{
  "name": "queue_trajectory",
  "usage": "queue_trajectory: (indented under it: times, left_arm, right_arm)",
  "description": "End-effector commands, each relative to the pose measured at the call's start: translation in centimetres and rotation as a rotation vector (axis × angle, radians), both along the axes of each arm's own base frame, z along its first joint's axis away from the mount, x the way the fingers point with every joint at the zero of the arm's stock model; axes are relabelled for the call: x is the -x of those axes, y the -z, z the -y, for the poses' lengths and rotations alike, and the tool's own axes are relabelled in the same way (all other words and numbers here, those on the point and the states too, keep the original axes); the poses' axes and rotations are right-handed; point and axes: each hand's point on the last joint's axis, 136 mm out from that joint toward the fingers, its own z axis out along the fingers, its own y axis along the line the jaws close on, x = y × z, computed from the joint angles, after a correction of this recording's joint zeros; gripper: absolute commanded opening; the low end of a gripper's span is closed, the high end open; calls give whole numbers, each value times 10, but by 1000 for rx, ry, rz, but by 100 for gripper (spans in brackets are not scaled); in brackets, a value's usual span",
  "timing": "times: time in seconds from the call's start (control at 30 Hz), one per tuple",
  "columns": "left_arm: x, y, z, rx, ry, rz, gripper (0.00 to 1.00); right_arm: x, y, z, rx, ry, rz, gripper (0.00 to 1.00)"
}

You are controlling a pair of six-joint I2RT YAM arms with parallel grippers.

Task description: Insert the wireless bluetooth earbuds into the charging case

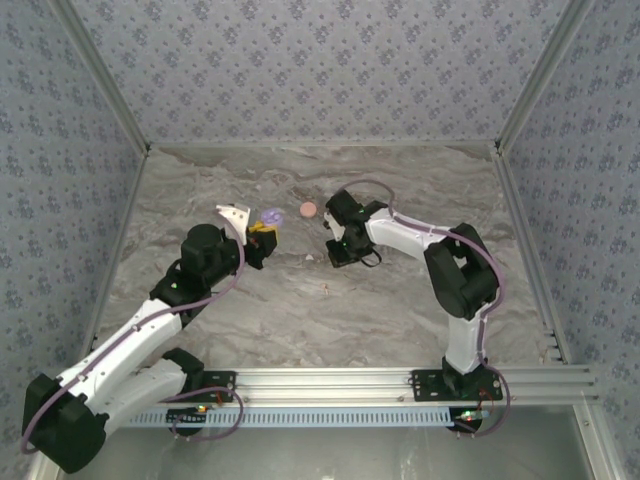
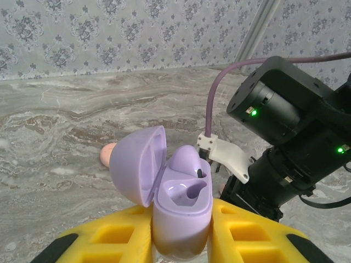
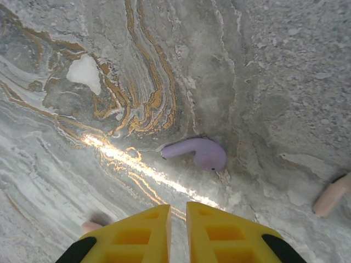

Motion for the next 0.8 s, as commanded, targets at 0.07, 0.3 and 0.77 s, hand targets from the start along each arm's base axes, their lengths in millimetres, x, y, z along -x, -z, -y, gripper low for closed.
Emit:
queue_trajectory:
  times: [0.07,0.3,0.77]
  left_arm:
    - [-2,-31,4,47,15,69,26]
    - [-3,-30,4,43,13,69,26]
    - [-2,-29,4,40,14,69,26]
  right_arm:
    - [-4,18,7,26,55,-35,17]
    - [-15,22,13,38,89,-25,17]
    - [-30,29,12,78,82,-17,16]
